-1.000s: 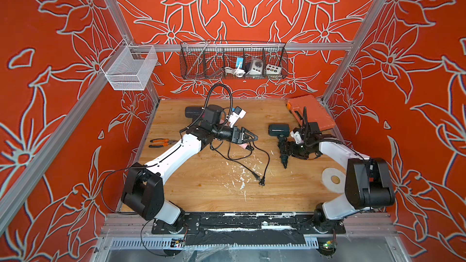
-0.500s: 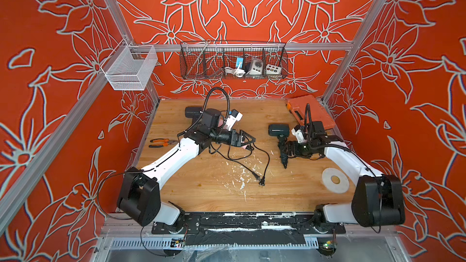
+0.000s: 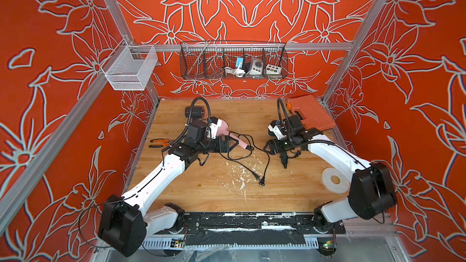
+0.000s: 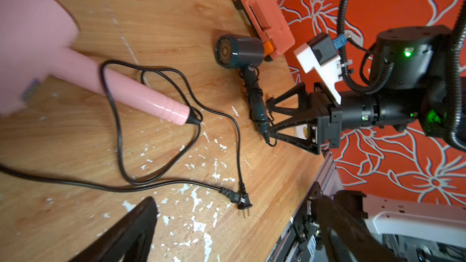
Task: Wrap the cord around the hair dryer
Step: Move the hair dryer to the center of the board.
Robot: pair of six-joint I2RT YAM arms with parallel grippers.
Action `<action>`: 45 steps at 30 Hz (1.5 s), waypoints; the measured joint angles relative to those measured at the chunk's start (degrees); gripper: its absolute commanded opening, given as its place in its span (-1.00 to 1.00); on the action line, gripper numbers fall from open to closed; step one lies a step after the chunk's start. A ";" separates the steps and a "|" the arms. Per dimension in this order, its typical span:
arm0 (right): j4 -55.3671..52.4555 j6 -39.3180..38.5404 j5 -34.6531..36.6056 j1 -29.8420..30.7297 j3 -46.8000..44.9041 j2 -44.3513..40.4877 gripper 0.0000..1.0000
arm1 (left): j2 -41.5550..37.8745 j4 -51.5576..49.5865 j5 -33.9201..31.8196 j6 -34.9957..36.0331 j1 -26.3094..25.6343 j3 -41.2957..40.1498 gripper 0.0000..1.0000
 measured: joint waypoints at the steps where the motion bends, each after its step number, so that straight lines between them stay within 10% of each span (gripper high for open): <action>1: 0.15 -0.35 0.50 0.94 0.96 1.05 0.61 | -0.70 -0.46 -0.83 -0.28 0.59 -0.57 0.87; 15: -0.68 -7.52 13.22 14.60 21.55 21.35 0.31 | -4.37 -6.01 -7.23 -2.43 8.07 -4.98 0.80; 39: -1.79 -9.94 21.05 18.01 37.99 42.16 -0.16 | -5.51 -6.67 -6.10 -3.30 12.00 -5.99 0.81; 43: -1.68 -10.38 22.16 18.12 39.26 43.28 -1.00 | -5.38 -6.67 -5.90 -3.37 12.04 -5.99 0.81; 45: -1.57 -10.58 22.58 18.12 39.21 43.34 -1.00 | -5.38 -6.69 -5.84 -3.37 12.11 -5.99 0.82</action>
